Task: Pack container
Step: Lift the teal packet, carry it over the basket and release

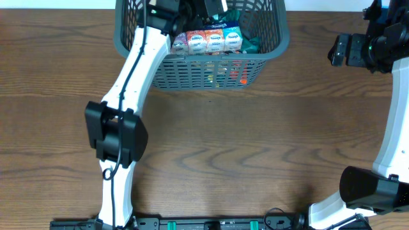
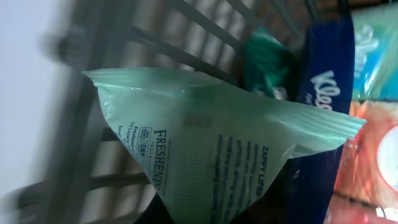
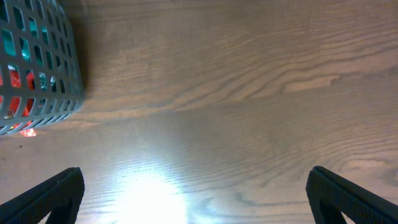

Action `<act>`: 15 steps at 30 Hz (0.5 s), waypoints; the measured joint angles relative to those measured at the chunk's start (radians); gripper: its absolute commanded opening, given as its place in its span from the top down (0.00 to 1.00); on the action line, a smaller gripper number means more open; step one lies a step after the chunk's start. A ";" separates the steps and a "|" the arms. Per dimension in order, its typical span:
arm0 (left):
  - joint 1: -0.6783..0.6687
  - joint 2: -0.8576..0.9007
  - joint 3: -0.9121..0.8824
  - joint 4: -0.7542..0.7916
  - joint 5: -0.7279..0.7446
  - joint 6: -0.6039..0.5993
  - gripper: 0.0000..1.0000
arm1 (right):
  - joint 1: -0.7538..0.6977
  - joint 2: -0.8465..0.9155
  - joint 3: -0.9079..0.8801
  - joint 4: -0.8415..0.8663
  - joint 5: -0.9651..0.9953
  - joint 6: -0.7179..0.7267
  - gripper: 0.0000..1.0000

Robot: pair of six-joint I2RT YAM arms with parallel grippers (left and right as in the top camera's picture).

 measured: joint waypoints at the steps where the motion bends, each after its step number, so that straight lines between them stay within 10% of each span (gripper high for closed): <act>1: 0.000 0.016 0.000 0.001 -0.001 -0.001 0.94 | 0.000 0.000 0.000 -0.004 -0.002 0.000 0.01; 8: 0.000 0.046 0.000 -0.002 -0.003 -0.005 0.60 | 0.000 0.000 0.000 -0.018 -0.006 0.000 0.01; 12: 0.000 0.046 0.000 -0.002 -0.003 -0.008 0.02 | 0.000 0.000 0.000 -0.019 -0.006 0.000 0.01; 15: 0.000 0.043 0.000 0.003 -0.004 -0.016 0.02 | 0.000 0.000 0.000 -0.019 -0.006 0.000 0.01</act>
